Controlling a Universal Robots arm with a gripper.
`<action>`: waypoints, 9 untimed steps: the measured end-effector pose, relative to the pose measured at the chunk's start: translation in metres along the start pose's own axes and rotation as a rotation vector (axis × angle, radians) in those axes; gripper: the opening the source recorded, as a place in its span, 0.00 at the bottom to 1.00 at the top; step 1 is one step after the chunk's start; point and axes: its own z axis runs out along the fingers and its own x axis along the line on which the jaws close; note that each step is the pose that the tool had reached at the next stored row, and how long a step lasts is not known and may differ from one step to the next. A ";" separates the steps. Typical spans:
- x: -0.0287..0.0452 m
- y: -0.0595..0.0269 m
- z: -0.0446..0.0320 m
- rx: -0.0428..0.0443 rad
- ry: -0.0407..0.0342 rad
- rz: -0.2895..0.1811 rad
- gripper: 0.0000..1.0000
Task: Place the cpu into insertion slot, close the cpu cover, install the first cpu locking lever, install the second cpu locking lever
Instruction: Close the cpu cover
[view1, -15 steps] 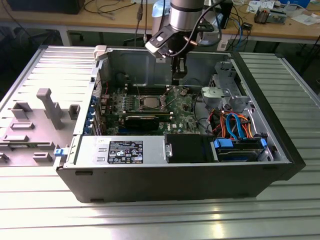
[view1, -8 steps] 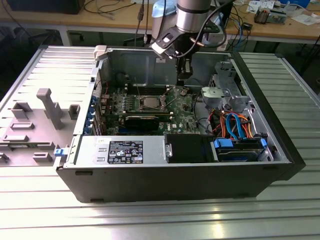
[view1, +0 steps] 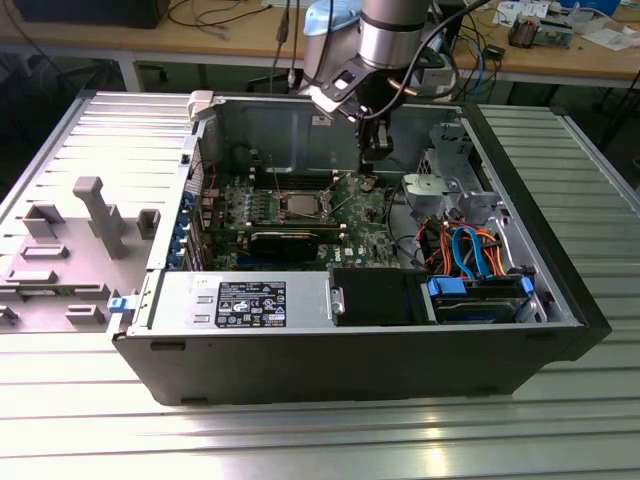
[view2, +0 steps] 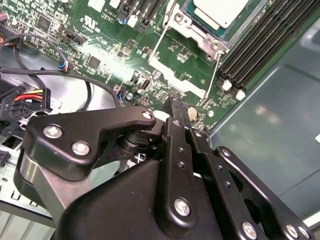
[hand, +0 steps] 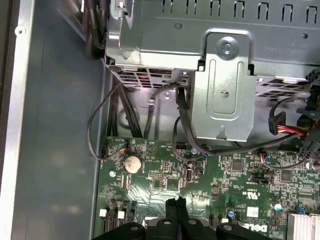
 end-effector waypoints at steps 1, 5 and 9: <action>0.0000 0.0010 0.0018 0.0001 0.0000 -0.001 0.11; -0.0001 0.0025 0.0050 0.0002 0.0000 -0.001 0.11; -0.0002 0.0039 0.0097 0.0074 0.0006 0.005 0.11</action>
